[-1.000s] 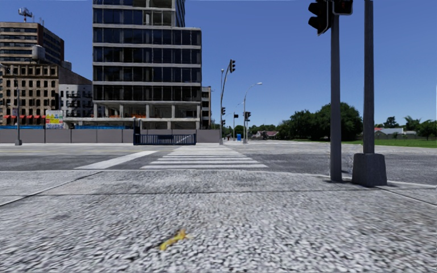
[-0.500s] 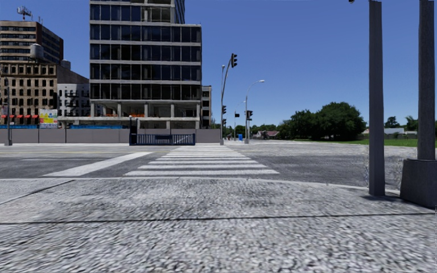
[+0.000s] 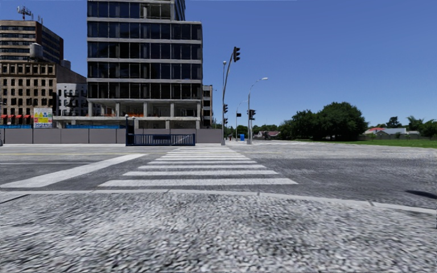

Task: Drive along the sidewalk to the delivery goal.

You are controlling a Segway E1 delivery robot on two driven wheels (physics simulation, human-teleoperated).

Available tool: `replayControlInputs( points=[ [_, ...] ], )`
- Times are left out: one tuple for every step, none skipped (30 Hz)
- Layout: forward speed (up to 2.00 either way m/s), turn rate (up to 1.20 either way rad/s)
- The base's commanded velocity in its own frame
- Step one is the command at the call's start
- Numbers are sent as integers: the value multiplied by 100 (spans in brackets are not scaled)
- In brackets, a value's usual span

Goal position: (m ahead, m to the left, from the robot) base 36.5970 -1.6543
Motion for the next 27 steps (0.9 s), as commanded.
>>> replayControlInputs(
  points=[
    [200,14],
    [200,17],
    [200,18],
    [200,18],
    [200,18],
    [200,18],
    [200,15],
    [200,14],
    [200,13],
    [200,13],
    [200,13],
    [200,13],
    [200,13],
    [200,13],
    [200,13],
    [200,13],
    [200,13],
    [200,13],
    [200,13],
    [200,13],
    [200,13],
    [200,13],
    [200,13],
    [200,13],
    [200,13],
    [200,13],
    [200,13]
  ],
)
